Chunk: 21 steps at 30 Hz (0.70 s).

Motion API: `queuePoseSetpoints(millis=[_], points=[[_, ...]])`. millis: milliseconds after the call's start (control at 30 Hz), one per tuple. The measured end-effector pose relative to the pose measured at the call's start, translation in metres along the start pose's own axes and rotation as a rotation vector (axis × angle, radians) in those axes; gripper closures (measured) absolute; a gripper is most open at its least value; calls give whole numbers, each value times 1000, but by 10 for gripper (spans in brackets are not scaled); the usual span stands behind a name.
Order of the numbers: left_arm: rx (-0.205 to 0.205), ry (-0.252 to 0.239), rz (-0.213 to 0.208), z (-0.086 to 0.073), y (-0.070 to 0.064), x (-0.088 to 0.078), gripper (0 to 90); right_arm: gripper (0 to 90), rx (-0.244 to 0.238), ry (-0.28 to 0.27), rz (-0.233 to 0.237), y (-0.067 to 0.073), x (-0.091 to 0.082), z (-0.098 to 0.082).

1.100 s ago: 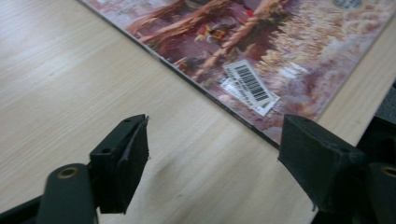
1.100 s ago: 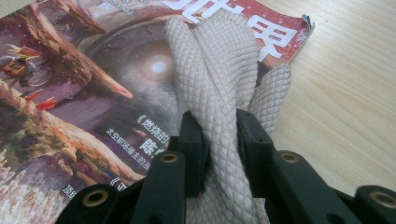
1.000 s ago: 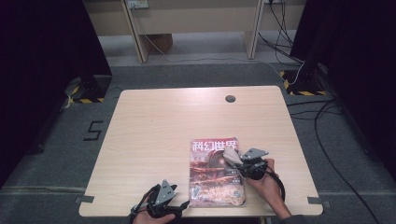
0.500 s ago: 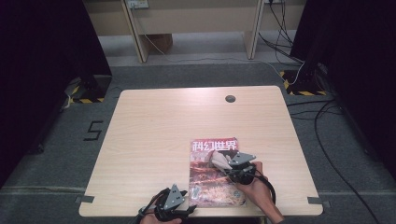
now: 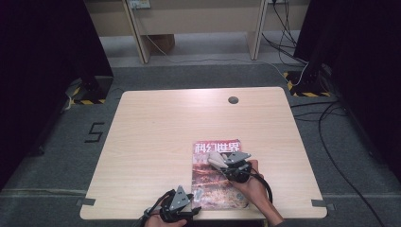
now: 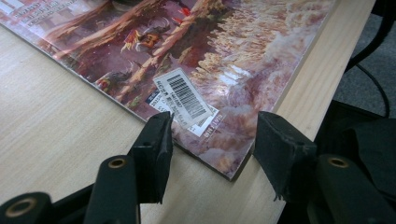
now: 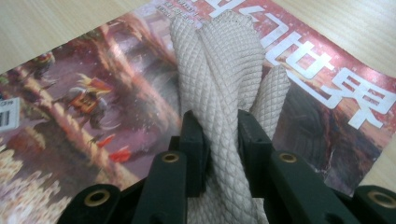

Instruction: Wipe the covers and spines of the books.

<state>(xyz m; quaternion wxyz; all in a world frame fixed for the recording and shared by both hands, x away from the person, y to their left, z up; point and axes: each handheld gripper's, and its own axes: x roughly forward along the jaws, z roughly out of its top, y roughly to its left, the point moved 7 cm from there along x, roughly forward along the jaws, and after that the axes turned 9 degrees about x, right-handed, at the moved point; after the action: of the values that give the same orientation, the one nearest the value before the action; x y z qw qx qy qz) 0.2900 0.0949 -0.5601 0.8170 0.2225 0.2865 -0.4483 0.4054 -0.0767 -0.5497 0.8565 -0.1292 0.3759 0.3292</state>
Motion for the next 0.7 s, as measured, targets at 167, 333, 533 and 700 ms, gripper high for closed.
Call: queuePoseSetpoints(millis=[167,333,533,700], points=[[-14,6,25,5,2,6,464,758,3,3,-25,-5,5,6],[-15,6,26,6,4,8,464,760,14,-5,-12,-3,10,10],[-40,-6,13,4,5,6,433,760,-38,0,38,24,17,16],[-37,-8,21,0,6,-3,334,760,-49,3,87,40,19,17]])
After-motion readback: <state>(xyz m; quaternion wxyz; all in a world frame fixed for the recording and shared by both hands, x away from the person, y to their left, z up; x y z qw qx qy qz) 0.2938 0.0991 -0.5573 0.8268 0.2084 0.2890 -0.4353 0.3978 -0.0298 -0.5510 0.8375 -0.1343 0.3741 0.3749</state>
